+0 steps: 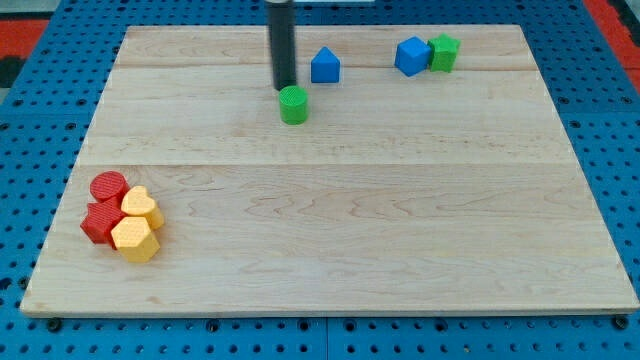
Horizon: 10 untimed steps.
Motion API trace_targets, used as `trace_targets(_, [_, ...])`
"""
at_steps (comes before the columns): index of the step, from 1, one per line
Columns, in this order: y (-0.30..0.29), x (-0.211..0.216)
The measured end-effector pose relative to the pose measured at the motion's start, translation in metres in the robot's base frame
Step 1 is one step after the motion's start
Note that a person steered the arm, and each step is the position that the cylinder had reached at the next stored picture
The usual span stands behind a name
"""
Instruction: Slide the blue triangle towards the blue cube
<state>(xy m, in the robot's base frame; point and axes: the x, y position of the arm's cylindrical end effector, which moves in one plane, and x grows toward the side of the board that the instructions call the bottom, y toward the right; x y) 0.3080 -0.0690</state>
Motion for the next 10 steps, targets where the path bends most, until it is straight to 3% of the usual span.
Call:
trace_targets(2, [0.066, -0.007])
trace_targets(4, [0.02, -0.015])
trace_targets(5, [0.072, -0.022])
trace_targets(6, [0.035, -0.022])
trace_targets(9, [0.107, -0.034])
trace_targets(10, [0.135, -0.02])
